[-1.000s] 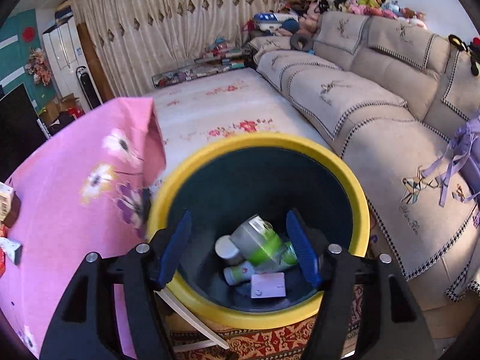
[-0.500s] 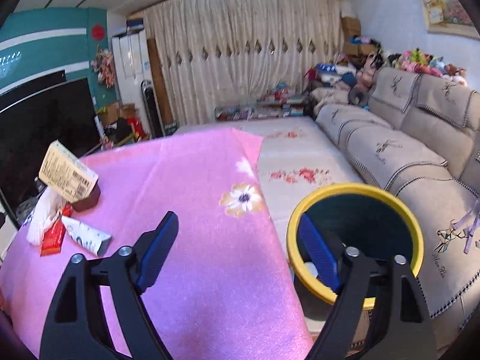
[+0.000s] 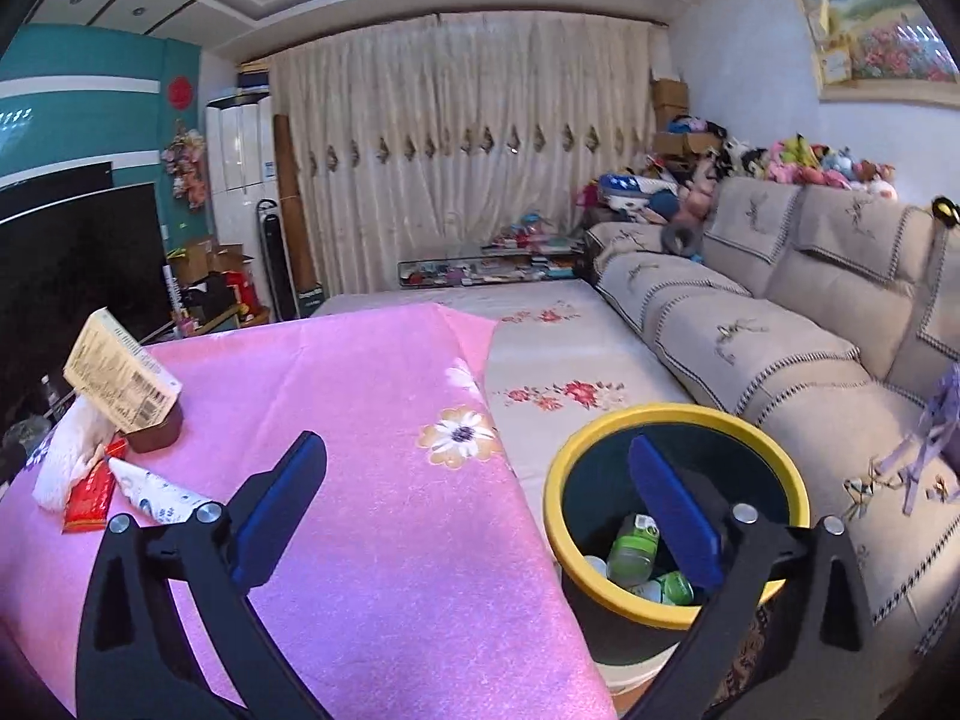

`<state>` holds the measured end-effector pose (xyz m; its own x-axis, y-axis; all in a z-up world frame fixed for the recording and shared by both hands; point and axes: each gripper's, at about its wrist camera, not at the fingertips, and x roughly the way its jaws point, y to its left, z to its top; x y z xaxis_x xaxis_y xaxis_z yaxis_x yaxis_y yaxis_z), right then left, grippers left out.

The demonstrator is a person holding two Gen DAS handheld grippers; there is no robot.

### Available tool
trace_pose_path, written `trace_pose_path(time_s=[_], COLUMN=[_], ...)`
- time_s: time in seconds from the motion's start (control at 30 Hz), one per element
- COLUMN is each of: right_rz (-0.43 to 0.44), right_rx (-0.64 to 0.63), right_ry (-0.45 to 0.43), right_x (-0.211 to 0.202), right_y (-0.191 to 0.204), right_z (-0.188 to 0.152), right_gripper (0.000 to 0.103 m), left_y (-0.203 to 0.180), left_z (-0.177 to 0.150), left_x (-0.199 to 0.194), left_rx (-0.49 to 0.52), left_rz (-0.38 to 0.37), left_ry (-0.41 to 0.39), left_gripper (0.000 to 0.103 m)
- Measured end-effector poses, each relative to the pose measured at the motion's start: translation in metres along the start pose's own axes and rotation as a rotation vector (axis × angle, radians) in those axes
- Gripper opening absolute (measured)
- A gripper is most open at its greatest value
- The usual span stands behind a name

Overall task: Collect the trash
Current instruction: 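Move the left tool down toward the white tube on the table, then grasp the white tube by its crimped end with the left tool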

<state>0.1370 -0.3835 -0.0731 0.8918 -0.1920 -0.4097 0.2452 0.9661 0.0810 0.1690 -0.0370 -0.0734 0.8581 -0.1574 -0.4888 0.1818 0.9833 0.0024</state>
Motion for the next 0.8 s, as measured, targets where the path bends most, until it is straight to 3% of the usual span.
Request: trace_pose_path(time_s=[0.17, 0.3, 0.5, 0.8], right_rz=[0.005, 0.015, 0.016, 0.016], right_rx=[0.006, 0.022, 0.070, 0.033], right_ry=[0.042, 0.073, 0.100, 0.098], right_x=[0.008, 0.015, 0.021, 0.022], right_y=[-0.003, -0.007, -0.016, -0.006], right_z=[0.001, 0.001, 0.000, 0.001], right_gripper=[0.096, 0.096, 0.096, 0.096], left_y=[-0.025, -0.033, -0.049, -0.065], left_z=[0.019, 0.027, 0.033, 0.030], left_x=[0.032, 0.060, 0.093, 0.133], left_rx=[0.059, 0.085, 0.163, 0.249], left_rz=[-0.180, -0.269, -0.323, -0.430], left_ry=[0.070, 0.130, 0.197, 0.359], left_gripper=[0.098, 0.098, 0.098, 0.098])
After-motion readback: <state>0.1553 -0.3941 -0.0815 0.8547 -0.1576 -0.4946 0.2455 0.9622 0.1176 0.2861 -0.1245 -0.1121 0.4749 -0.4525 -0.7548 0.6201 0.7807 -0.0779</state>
